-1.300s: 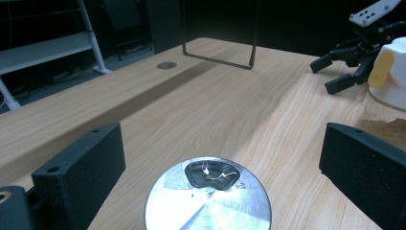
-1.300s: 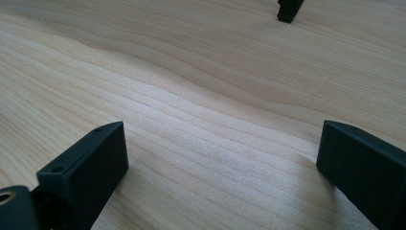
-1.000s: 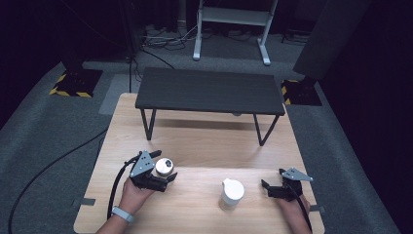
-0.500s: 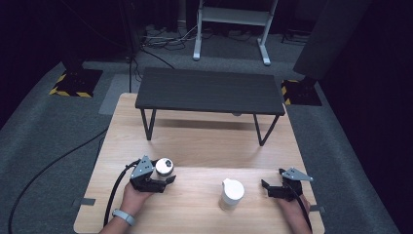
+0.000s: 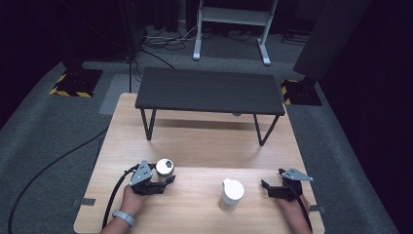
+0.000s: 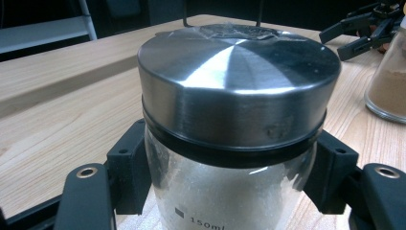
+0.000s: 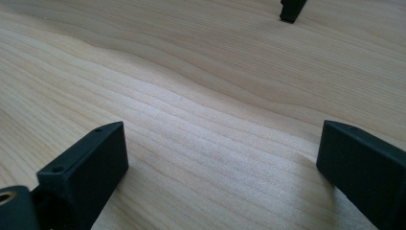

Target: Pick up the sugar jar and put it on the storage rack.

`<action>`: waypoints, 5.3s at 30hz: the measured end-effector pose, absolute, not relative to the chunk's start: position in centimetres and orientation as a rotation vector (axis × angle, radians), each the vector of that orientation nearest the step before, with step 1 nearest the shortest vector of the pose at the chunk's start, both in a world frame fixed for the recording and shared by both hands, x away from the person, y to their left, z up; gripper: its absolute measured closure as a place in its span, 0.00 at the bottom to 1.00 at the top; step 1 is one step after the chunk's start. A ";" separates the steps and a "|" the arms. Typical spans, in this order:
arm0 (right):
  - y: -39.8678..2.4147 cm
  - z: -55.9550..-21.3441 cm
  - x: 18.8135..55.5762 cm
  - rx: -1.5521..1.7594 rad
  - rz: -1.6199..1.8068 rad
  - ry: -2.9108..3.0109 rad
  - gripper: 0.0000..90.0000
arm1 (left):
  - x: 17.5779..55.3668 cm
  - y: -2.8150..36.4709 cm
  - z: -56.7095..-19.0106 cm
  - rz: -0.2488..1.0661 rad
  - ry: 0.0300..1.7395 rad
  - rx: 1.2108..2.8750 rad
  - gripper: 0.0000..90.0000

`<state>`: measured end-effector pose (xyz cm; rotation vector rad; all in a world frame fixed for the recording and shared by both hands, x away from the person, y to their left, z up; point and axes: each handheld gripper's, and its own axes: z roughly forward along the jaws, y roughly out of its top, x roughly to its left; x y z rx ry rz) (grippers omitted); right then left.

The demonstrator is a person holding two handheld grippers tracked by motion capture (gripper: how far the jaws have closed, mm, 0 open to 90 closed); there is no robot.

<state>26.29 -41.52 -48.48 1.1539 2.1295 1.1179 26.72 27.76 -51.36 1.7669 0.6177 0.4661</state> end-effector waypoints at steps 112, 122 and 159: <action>-41.6 -48.5 26.4 1.134 1.132 2.147 0.04 | 46.6 14.9 -29.3 0.610 0.933 1.653 0.17; -41.6 -48.5 26.4 1.134 1.132 2.147 0.04 | 42.7 18.0 -29.5 0.621 0.887 1.617 0.10; -41.6 -48.5 26.4 1.134 1.131 2.147 0.04 | 28.1 23.8 -40.7 0.621 0.769 1.697 0.11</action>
